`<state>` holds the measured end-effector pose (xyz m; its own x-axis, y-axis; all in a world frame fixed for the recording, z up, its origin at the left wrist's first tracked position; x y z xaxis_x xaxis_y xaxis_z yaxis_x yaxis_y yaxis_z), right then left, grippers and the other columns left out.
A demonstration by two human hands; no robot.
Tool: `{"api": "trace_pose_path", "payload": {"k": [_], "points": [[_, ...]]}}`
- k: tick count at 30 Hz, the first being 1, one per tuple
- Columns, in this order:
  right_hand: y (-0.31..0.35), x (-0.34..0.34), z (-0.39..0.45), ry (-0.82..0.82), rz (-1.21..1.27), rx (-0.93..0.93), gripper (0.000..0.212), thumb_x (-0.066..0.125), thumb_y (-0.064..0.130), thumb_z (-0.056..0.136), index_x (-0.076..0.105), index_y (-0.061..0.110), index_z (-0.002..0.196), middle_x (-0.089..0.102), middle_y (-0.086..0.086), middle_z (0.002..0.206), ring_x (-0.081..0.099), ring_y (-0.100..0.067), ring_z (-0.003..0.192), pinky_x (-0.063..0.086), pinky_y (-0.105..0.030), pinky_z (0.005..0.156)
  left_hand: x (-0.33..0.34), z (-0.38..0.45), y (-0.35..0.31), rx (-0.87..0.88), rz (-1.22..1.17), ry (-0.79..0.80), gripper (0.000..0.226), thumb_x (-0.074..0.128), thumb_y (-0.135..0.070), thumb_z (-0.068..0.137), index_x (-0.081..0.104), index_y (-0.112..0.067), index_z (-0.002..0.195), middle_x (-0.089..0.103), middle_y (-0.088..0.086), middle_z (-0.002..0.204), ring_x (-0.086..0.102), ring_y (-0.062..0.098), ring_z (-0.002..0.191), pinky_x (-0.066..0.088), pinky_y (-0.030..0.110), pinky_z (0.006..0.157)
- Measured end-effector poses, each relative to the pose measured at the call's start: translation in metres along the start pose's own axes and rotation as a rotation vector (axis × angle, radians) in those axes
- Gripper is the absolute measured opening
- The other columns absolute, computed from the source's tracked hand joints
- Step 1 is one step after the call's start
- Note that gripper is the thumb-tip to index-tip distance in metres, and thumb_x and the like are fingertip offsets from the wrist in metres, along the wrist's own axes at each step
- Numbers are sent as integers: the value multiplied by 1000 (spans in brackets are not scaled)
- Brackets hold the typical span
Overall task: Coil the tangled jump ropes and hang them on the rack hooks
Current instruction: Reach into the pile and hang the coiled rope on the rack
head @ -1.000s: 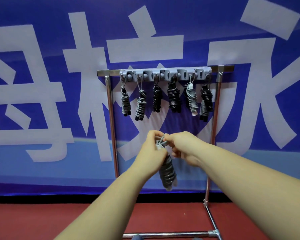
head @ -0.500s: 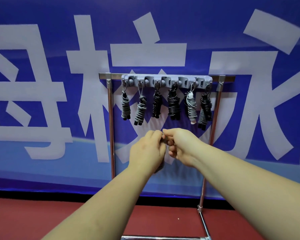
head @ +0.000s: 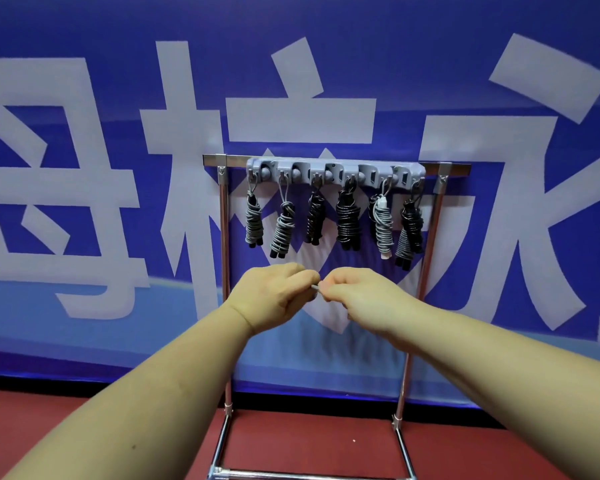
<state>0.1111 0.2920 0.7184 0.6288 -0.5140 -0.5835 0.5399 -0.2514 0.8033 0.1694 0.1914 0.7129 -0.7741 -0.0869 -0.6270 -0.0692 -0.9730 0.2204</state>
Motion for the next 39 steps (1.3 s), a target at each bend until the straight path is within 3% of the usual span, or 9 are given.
{"api": "trace_pose_path", "payload": {"k": [3,8,12,16,20,23,29,35,39], "points": [[10,-3,0,24,-53,-59,26,50,26,94,52,22,68,43,4,65,35,-11,56,30,-23,51,-4,4,9,40,-11,-12,17,33,-29,100,49,-21,102,65,0,86,59,20,65,39,23,36],[33,-24,29,14,22,-100,31,53,23,92,51,21,61,47,15,44,42,-2,52,33,-18,56,-11,25,26,-108,-72,-23,13,40,-36,93,47,-26,99,65,-2,84,58,18,68,46,28,45],[43,-42,69,-19,130,-105,26,60,19,87,56,20,61,48,8,54,37,-10,57,32,-30,64,-9,43,45,-344,-152,49,29,38,-40,98,54,-17,105,61,0,93,52,16,83,35,27,67],[41,-50,102,-73,126,-116,27,57,17,92,54,21,65,47,3,59,38,-11,56,32,-25,59,-8,54,64,-487,-244,1,23,41,-25,101,60,-13,99,50,-7,86,49,14,86,28,18,72],[45,-64,124,-206,-2,-176,19,58,23,92,59,19,74,55,4,65,46,-2,49,35,-15,47,1,61,88,-720,-418,-58,16,51,-29,97,65,-23,93,60,-11,85,52,5,79,32,15,68],[43,-73,143,-259,-72,-186,14,62,25,89,68,13,85,64,-1,77,53,-10,67,41,-24,62,9,64,105,-845,-459,-60,10,56,-34,93,58,-31,84,61,-11,78,51,7,74,33,21,65],[36,-94,189,-281,-140,-163,11,67,26,87,69,17,81,63,7,73,55,-8,71,41,-20,63,34,91,135,-916,-489,-18,16,59,-37,91,57,-28,78,59,-10,75,53,12,76,38,27,67],[38,-112,241,-299,-219,-140,14,67,32,86,65,22,76,62,8,74,57,-13,77,42,-26,70,53,119,172,-956,-474,-36,16,58,-37,91,57,-27,78,62,-7,84,54,13,82,34,26,67],[39,-116,270,-277,-326,-128,19,65,35,86,63,22,73,58,8,69,51,-11,64,41,-26,64,67,128,193,-991,-482,-37,17,57,-38,92,59,-24,82,64,-3,90,54,14,81,34,26,62]]}}
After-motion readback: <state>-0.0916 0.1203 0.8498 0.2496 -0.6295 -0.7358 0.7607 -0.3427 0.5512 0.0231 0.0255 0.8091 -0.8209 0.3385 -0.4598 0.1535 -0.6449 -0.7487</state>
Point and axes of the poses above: each hand's wrist, its own z-axis towards the middle knuckle, its own x-axis out of the palm, y = z × x, the point moved 7 cm from there along z, towards the middle knuckle
